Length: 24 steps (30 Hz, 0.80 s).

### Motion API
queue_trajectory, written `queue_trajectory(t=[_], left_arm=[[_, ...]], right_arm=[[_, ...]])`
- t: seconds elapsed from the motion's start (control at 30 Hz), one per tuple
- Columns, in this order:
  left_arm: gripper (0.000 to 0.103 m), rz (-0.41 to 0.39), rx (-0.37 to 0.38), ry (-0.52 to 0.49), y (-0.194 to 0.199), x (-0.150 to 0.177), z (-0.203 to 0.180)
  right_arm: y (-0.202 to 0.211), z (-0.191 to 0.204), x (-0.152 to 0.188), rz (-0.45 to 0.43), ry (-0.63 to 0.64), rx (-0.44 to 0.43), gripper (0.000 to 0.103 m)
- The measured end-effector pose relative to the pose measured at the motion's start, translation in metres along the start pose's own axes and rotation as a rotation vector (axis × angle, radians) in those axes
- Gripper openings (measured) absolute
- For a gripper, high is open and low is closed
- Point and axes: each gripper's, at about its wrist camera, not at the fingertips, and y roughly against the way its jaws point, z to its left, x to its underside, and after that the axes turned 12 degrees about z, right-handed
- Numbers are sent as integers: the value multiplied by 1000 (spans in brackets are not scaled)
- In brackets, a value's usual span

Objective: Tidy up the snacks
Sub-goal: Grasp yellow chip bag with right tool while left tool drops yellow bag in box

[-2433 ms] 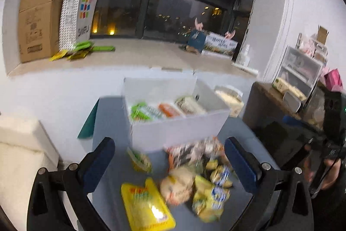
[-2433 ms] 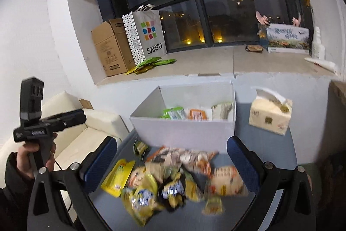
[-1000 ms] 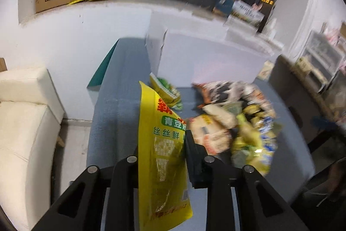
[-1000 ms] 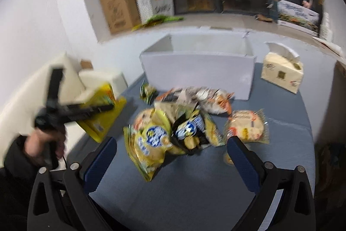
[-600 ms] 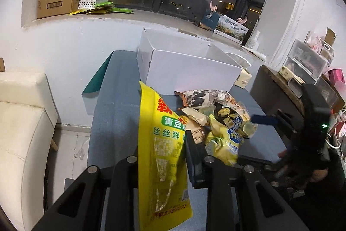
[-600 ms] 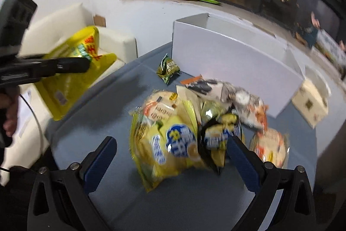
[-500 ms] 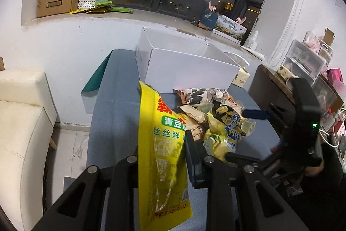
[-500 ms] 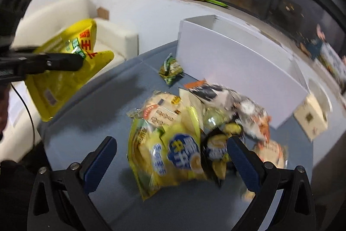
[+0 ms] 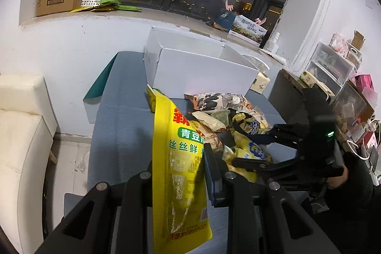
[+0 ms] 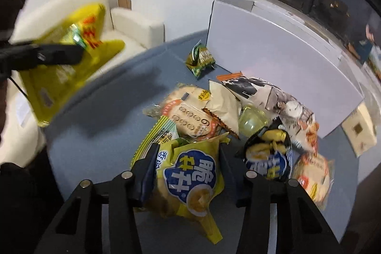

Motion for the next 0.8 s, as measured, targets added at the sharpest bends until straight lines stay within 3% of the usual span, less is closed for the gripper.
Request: queue_trajectory(t=[0.13,0.23,0.4,0.53,0.67,0.8], left_arm=[[27,-4,21,1,0,-3,-1],[27,-21,50,-9,3,-9,-6],[27,-70,90,-49,10,-41,-19],[27,-126,119,-96,12,-91,-32],[27,-153,119,-116,-1,-155,-40],[27,-135,104,-103,-34,-220,-39]], right_arm=[[29,-14,8,-127,-112,-173,53],[49,-26,11,-200,-179,-237,53],[94,-51,6,-327,-244,-174,53],[120,-86,-14,-380,-311,-66,53],[132,-127,-42,-395,-399,-19,53],[119,-173,-82,-352,-481,25,53]])
